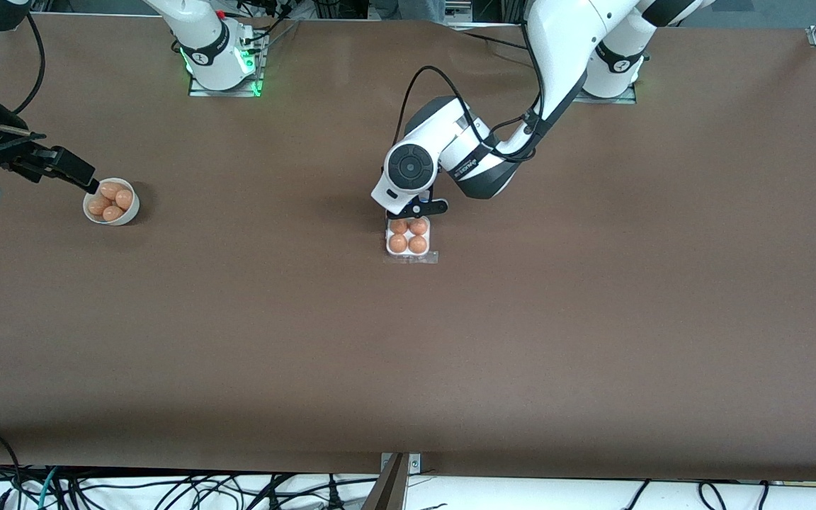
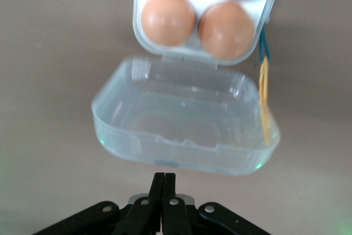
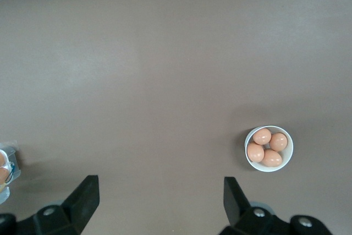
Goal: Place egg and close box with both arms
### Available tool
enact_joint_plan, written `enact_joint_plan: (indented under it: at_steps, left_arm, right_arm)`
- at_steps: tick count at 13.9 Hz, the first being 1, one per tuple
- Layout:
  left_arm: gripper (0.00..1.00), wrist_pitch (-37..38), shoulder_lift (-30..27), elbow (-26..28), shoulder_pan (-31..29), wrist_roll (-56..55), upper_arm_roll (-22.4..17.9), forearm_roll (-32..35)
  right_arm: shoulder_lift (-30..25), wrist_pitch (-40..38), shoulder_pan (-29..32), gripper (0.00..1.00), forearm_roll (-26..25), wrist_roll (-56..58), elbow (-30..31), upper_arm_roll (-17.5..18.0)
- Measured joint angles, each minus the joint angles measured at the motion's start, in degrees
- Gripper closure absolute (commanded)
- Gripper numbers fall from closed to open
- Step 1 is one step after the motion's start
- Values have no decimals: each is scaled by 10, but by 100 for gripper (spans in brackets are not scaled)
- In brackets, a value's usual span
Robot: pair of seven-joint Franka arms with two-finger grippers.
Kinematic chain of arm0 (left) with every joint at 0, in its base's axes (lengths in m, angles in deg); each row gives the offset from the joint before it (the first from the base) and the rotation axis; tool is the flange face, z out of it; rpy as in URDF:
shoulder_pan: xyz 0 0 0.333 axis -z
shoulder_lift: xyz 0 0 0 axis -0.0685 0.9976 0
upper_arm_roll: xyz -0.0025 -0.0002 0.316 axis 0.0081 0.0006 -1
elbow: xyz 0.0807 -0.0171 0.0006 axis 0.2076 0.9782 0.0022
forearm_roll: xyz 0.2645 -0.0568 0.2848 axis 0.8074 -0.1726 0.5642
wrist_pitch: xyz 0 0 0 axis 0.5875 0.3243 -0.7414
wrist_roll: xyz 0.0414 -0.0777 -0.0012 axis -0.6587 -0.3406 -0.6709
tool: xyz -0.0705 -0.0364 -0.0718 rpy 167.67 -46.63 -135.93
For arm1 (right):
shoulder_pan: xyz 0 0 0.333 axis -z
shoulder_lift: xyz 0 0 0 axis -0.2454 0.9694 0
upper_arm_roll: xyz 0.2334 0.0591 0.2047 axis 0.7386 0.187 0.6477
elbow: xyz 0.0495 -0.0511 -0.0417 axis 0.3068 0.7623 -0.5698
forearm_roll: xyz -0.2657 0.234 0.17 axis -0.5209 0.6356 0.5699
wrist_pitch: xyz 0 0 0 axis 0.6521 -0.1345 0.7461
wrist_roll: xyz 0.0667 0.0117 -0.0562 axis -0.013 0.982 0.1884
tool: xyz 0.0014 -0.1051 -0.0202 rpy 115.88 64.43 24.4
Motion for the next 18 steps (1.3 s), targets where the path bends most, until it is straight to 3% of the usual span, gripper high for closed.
enact_joint_plan:
  at_steps: [7,8,11,12,14,18]
  left_arm:
    - [92,-54,0,-48,-16,1,-33,41]
    - [86,-55,0,-56,-18,6,-44,41]
    - [26,20,-6,-102,-39,31,-55,42]
    - [13,53,-11,-123,-51,45,-56,42]
    - [1,103,-27,-170,-93,97,-58,43]
    - [1,140,-98,-208,-207,162,-60,51]
  right_arm:
    - [0,0,1,0,0,0,0,-2]
    - [0,0,1,0,0,0,0,-3]
    - [0,0,1,0,0,0,0,-3]
    - [0,0,1,0,0,0,0,-3]
    - [0,0,1,0,1,0,0,-3]
    - [0,0,1,0,1,0,-1,-3]
